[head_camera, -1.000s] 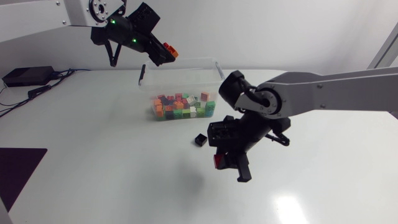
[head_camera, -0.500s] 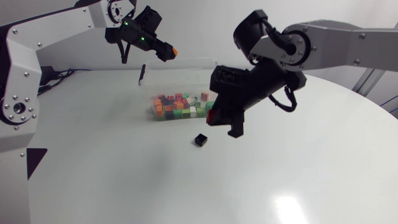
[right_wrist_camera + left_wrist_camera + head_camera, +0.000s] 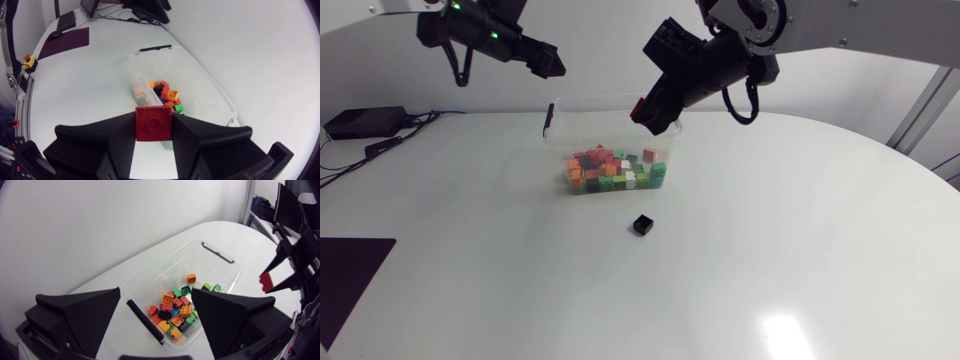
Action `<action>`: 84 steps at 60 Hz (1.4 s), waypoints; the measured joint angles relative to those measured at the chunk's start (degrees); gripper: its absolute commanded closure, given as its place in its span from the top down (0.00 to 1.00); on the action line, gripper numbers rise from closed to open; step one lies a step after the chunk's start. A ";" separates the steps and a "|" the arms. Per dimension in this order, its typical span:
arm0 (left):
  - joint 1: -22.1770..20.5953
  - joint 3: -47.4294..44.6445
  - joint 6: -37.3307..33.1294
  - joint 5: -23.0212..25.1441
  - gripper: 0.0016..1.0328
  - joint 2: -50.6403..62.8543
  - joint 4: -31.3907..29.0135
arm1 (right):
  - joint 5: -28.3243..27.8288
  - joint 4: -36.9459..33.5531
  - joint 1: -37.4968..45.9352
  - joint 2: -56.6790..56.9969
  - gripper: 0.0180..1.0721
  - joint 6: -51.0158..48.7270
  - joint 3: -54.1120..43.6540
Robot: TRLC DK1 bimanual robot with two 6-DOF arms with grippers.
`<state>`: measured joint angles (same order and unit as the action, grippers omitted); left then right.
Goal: Place the duplo bricks in the container
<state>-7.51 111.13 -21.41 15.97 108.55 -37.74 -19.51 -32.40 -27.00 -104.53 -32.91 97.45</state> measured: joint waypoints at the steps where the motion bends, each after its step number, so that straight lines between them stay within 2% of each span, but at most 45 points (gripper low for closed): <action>1: 0.07 -1.16 0.09 0.00 0.96 -1.01 0.66 | 0.00 0.50 0.13 -0.61 0.24 0.55 0.66; 14: 0.39 -18.14 1.97 0.00 0.96 -15.34 8.13 | 0.02 5.81 0.20 -7.26 0.25 6.08 6.43; 24: 0.55 -27.91 2.40 0.00 0.96 -22.32 10.71 | 1.01 8.44 0.07 -12.79 0.28 9.55 11.21; 29: 0.72 -31.76 2.40 -0.02 0.96 -25.24 11.85 | 1.77 8.63 0.00 -15.54 0.42 10.71 14.23; 35: 0.98 -35.61 2.40 -0.04 0.96 -28.63 12.90 | 3.08 8.66 -0.28 -19.32 0.74 12.15 18.86; 39: 1.11 -37.48 2.40 -0.07 0.96 -30.45 13.16 | 5.09 8.68 -0.72 -21.73 0.85 12.83 21.64; 48: 2.43 -40.26 2.40 -0.09 0.96 -33.22 13.27 | 9.55 8.63 -1.49 -23.50 0.90 15.04 23.08; 56: 3.72 -43.01 2.32 -0.24 0.96 -35.78 13.31 | 13.03 8.66 -1.42 -22.25 0.90 17.11 22.16; 61: 4.39 -44.85 2.05 -0.24 0.96 -37.46 13.29 | 14.93 8.76 -1.31 -18.23 0.90 18.08 16.81; 76: 5.62 -51.32 -0.94 0.04 0.96 -42.82 13.75 | 15.15 9.03 -1.46 -0.15 0.90 18.40 -2.75; 84: 6.27 -55.63 -2.27 0.20 0.96 -45.05 15.78 | 14.62 8.04 -3.02 3.63 0.90 18.62 -9.09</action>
<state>-1.23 55.51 -23.68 16.16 63.51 -21.96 -4.89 -24.36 -30.02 -100.90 -14.28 88.36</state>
